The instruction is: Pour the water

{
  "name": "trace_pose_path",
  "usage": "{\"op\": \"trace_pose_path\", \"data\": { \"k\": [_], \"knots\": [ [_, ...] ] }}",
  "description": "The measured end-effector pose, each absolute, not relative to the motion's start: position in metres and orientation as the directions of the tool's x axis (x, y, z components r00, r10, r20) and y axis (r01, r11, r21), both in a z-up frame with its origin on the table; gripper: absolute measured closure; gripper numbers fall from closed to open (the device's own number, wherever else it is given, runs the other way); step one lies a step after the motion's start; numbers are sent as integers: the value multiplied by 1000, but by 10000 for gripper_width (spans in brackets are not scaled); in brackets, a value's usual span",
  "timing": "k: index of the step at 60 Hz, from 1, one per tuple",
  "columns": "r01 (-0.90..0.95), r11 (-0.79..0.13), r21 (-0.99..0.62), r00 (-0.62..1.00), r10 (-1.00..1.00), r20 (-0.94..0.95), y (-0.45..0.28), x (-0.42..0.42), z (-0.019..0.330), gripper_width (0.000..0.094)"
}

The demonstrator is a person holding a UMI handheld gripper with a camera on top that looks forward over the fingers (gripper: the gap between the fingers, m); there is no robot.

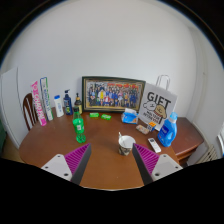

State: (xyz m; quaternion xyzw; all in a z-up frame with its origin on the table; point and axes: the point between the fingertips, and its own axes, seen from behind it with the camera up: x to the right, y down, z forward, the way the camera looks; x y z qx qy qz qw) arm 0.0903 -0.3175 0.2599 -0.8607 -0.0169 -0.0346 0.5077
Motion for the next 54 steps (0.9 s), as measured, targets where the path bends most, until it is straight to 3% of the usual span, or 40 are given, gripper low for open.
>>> {"op": "trace_pose_path", "data": {
  "k": [25,54],
  "knots": [
    [79,-484,-872,996,75,48,-268,0,209,82],
    [-31,-356,-934,999,14,-39,-89,-90,113,88]
  ]
}}
